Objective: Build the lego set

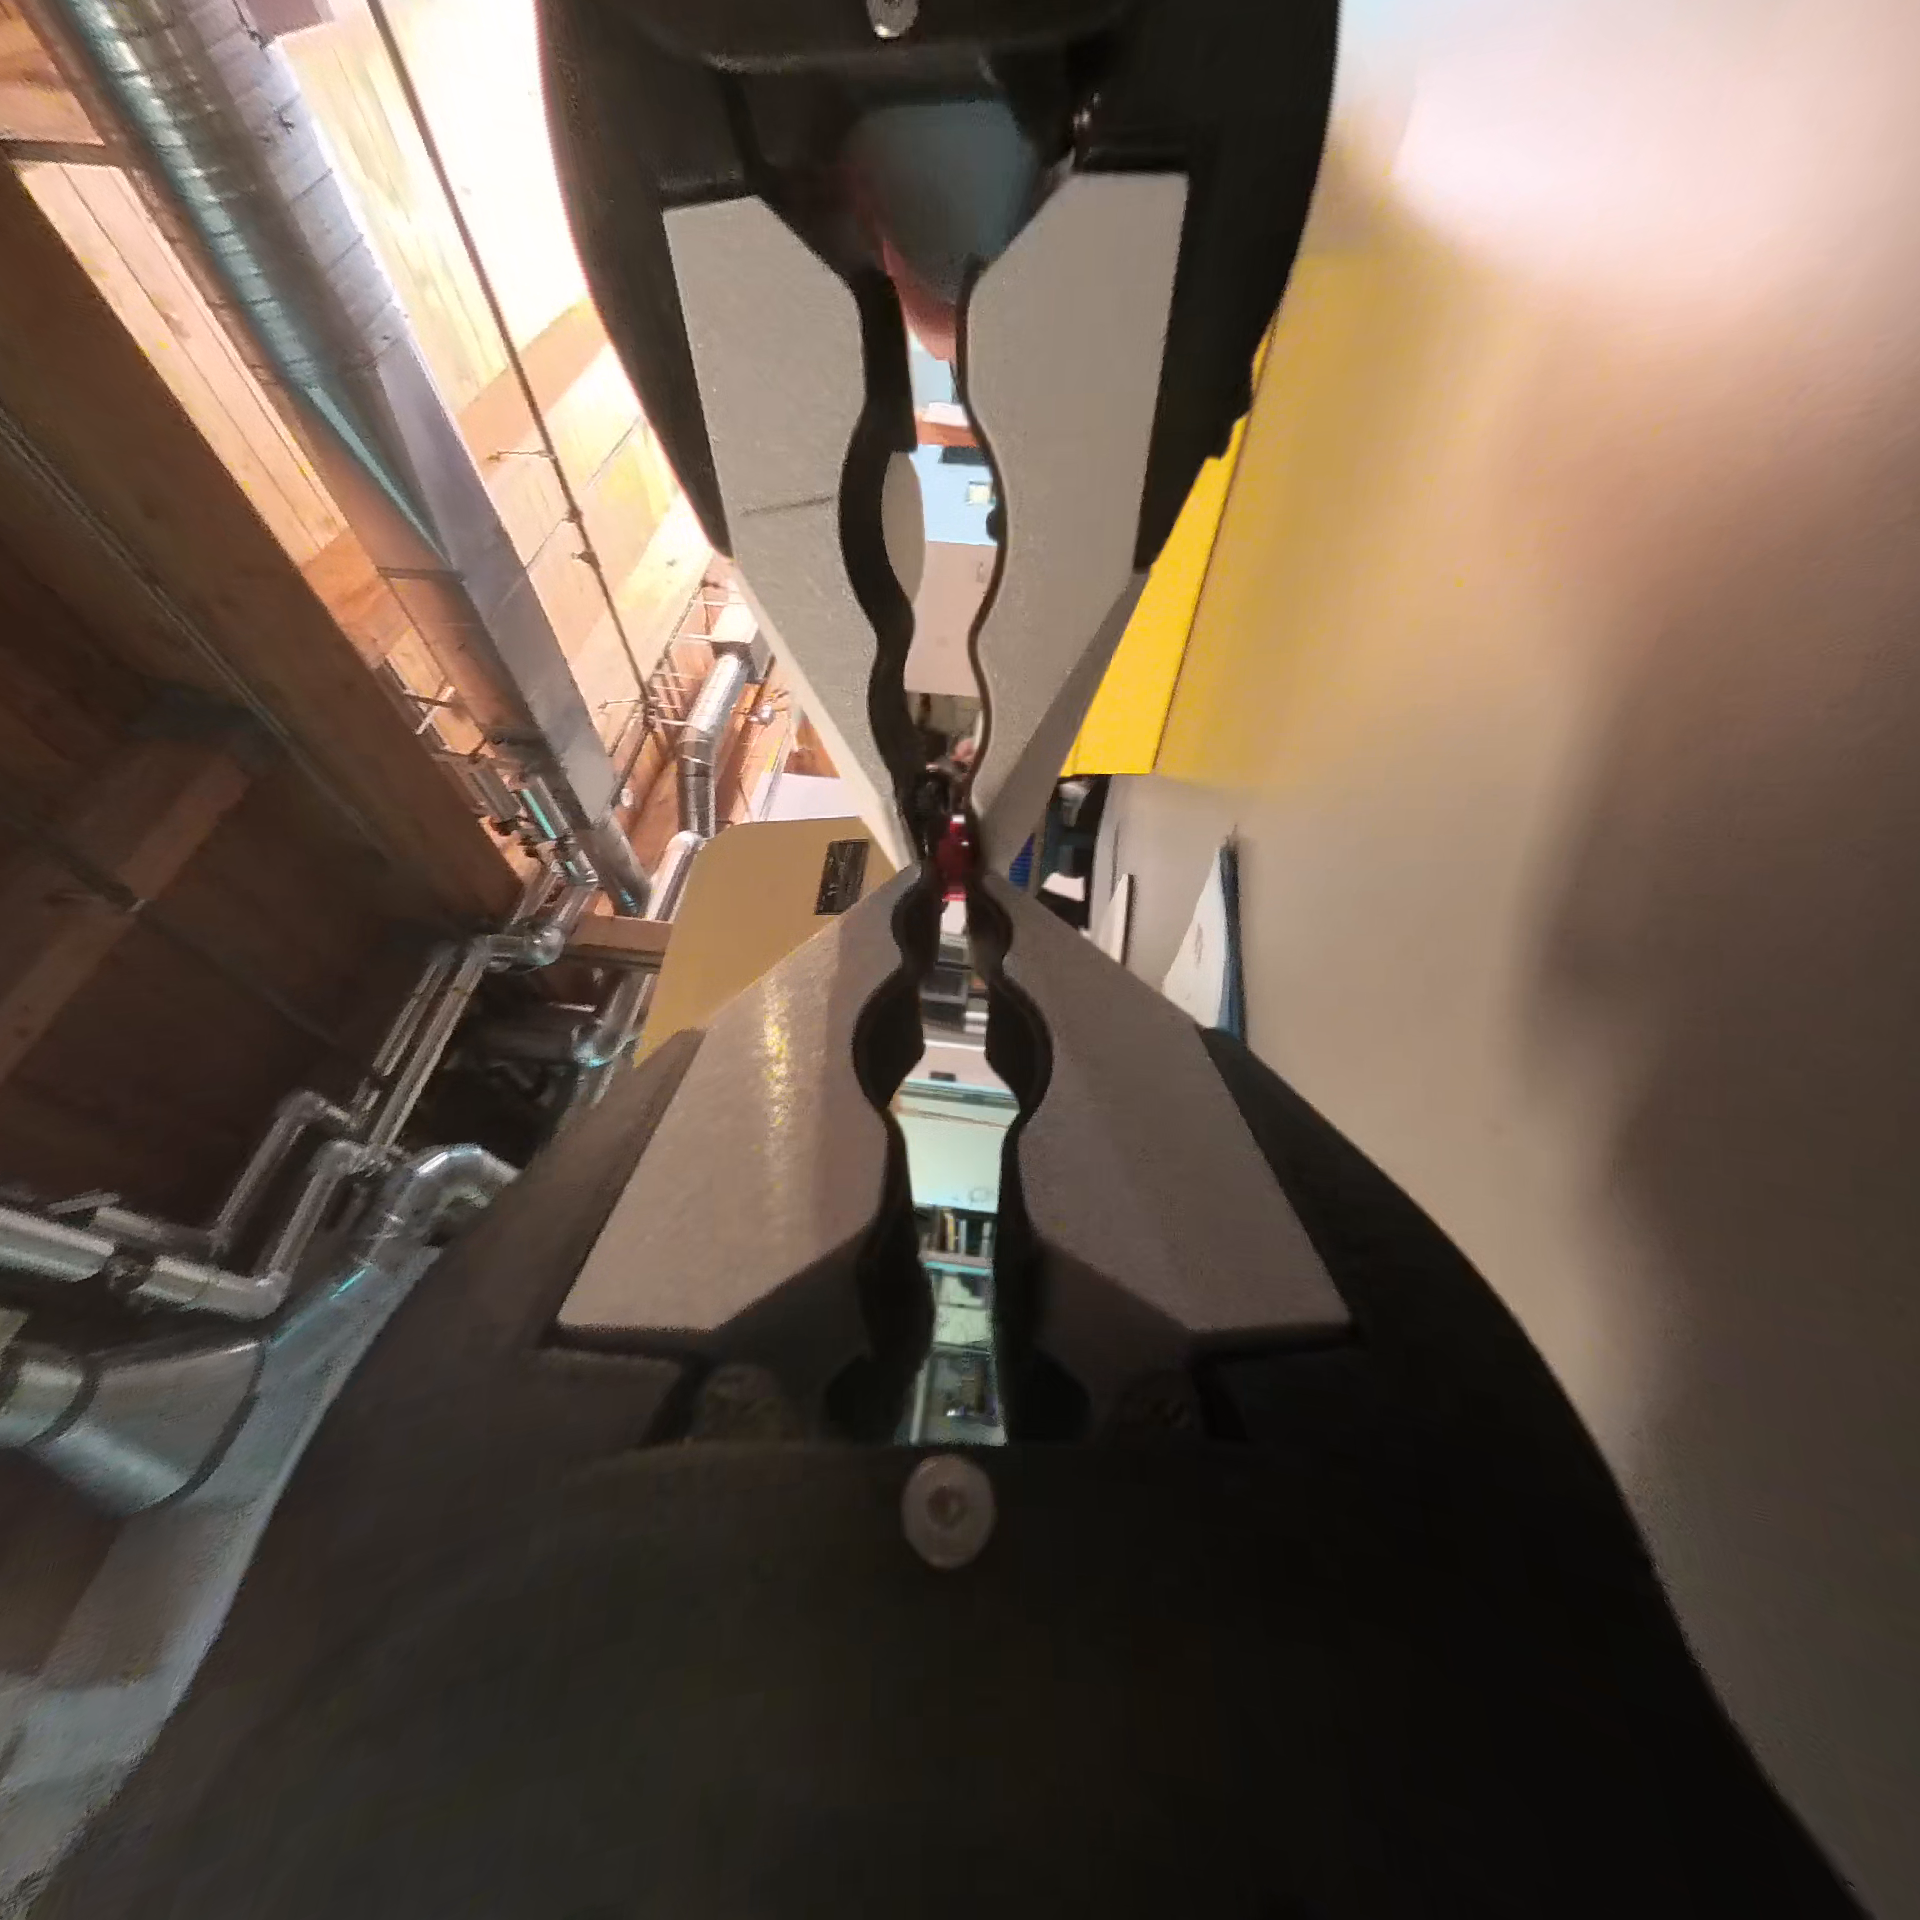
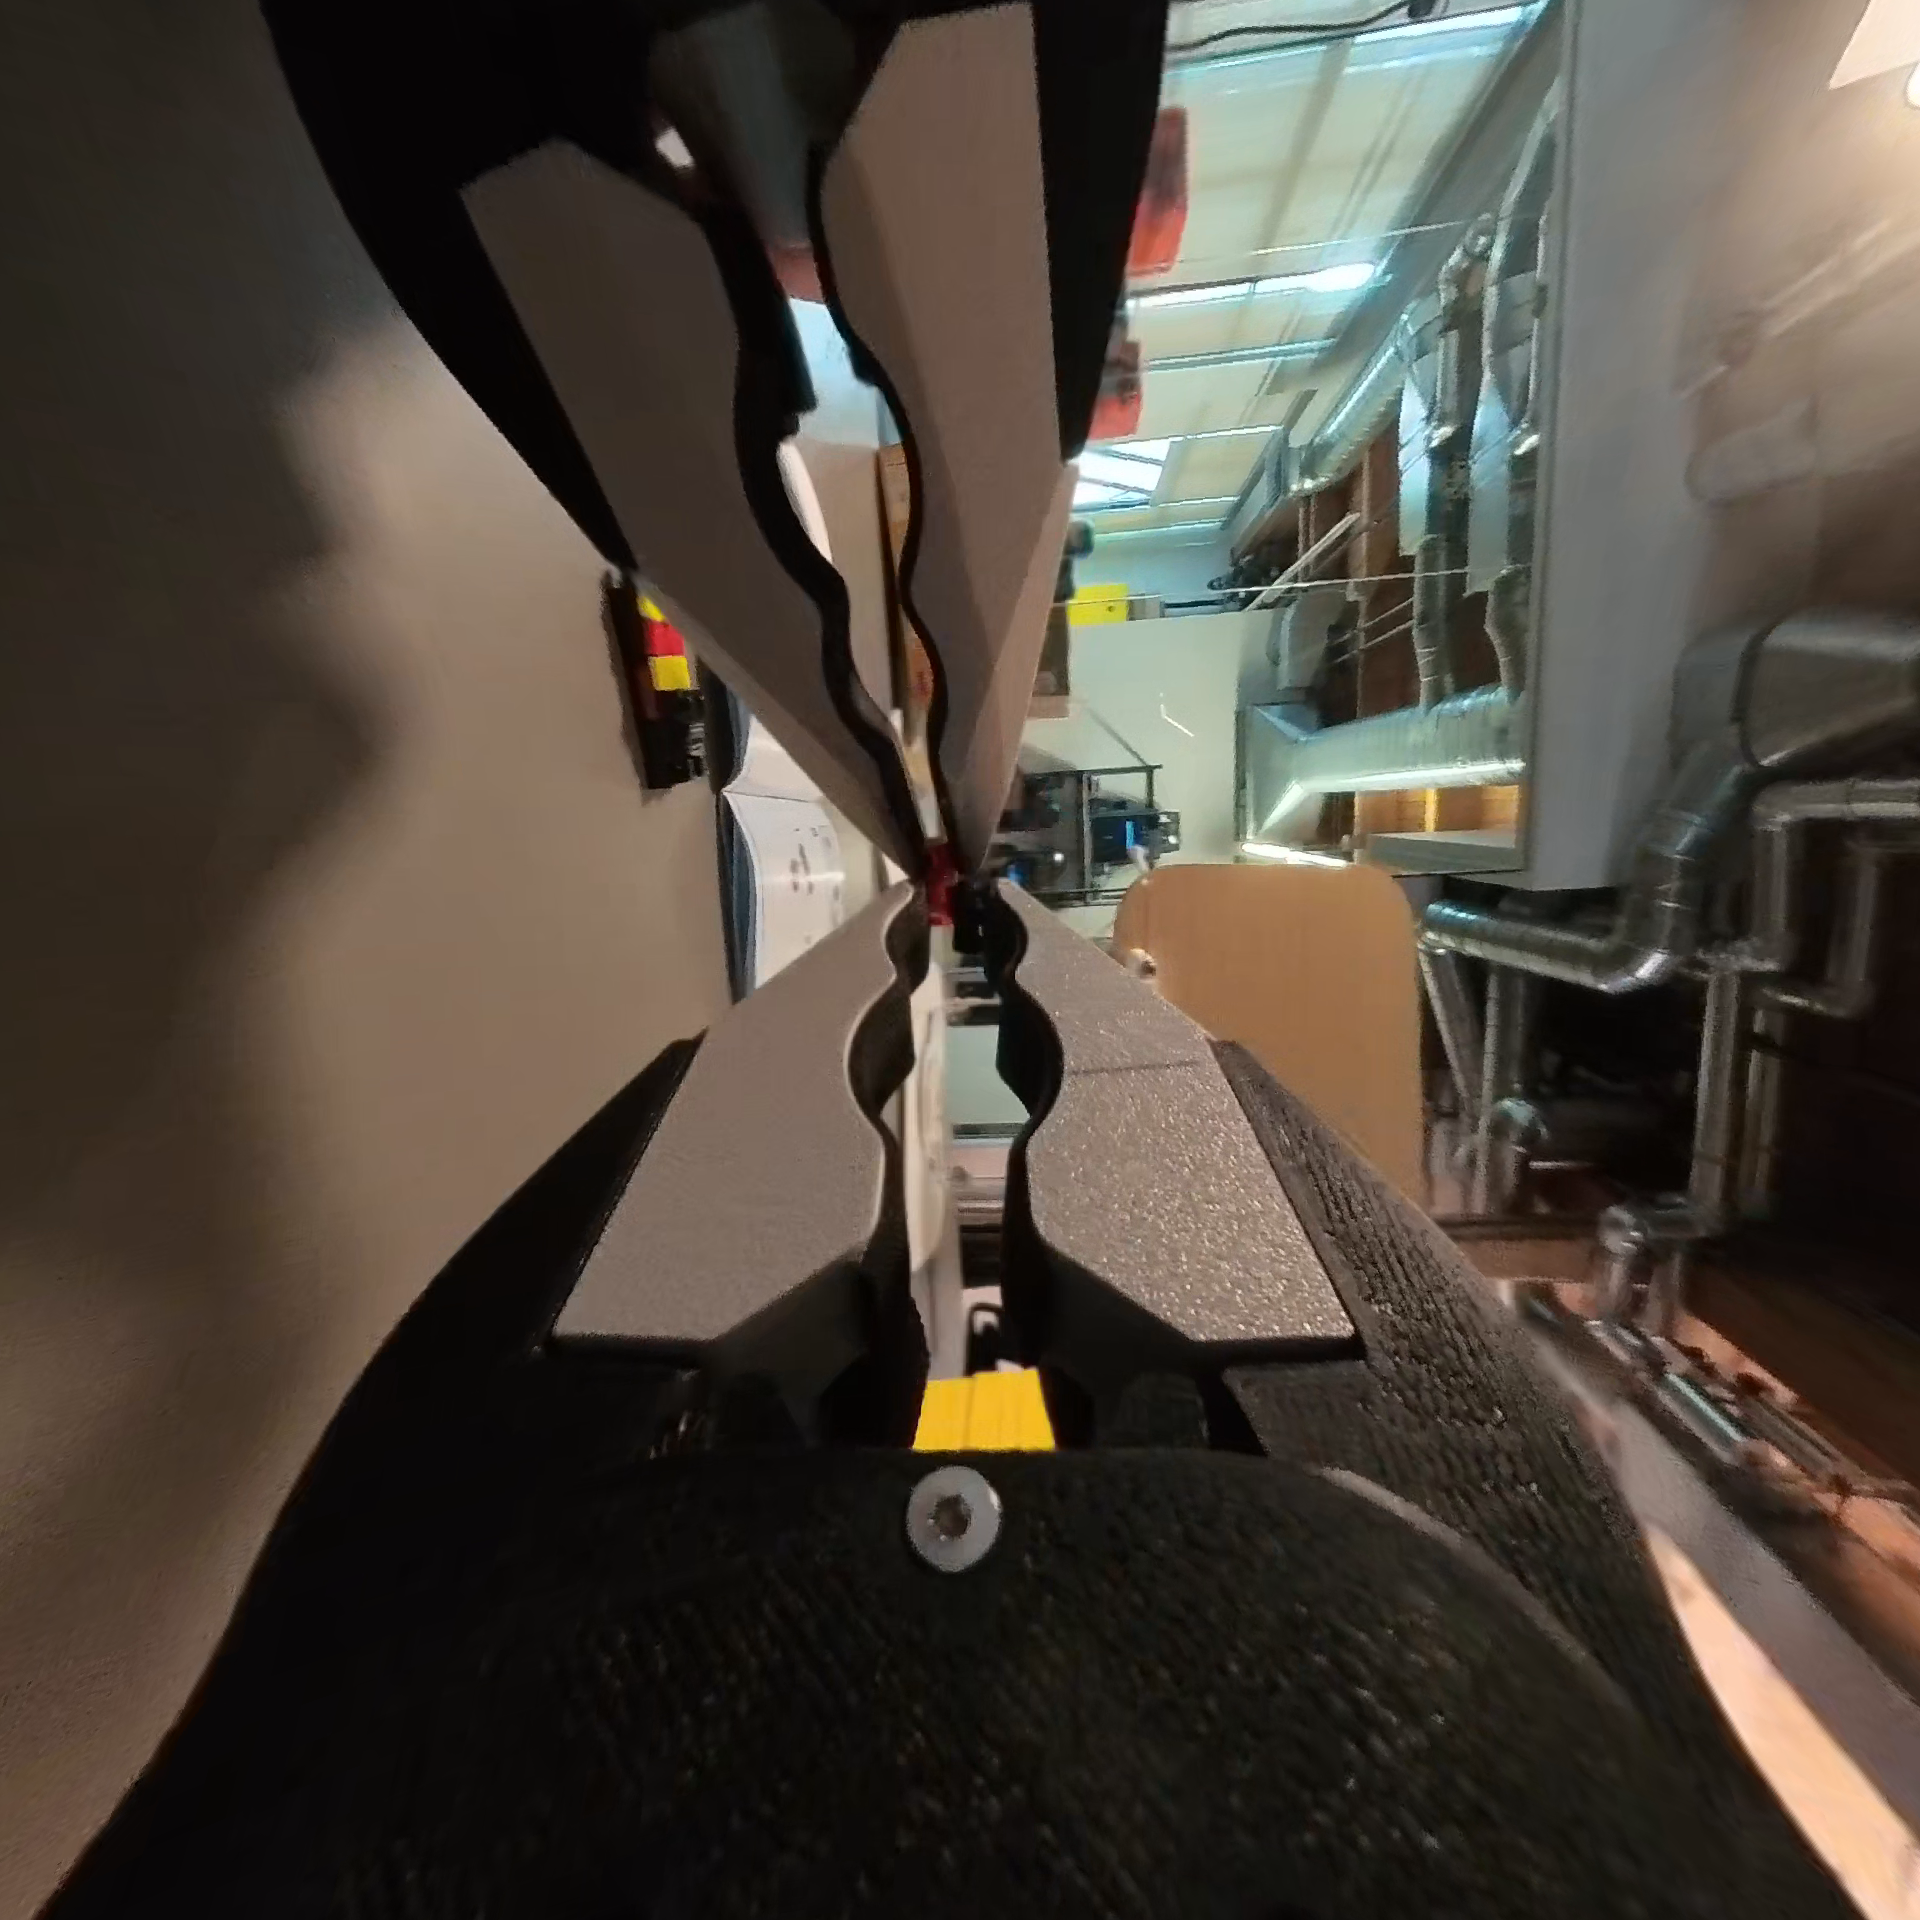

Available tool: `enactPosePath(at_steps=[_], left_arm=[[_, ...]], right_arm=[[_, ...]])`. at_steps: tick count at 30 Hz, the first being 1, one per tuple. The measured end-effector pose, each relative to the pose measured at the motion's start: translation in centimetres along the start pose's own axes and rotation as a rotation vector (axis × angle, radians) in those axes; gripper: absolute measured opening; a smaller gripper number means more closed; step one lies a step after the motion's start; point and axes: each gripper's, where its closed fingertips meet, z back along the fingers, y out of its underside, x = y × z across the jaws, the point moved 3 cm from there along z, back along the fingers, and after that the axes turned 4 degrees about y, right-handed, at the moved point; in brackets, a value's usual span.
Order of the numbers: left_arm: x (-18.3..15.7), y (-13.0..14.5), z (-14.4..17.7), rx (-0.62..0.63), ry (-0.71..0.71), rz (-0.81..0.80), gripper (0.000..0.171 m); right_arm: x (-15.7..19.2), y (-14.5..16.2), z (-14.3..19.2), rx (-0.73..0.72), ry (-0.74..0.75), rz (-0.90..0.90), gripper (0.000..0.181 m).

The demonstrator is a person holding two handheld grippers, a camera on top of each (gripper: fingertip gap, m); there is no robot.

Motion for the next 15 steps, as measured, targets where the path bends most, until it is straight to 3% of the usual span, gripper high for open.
enactPosePath(at_steps=[7,15], left_arm=[[-1.4,-0.2,0.2,-0.021,0.115,0.084,0.004],[-2.8,-0.5,0.4,-0.09,0.354,0.39,0.005]], right_arm=[[1.2,0.5,0.2,0.007,-0.168,-0.212,0.007],[3.2,1.1,0.6,-0.031,-0.343,-0.571,0.007]])
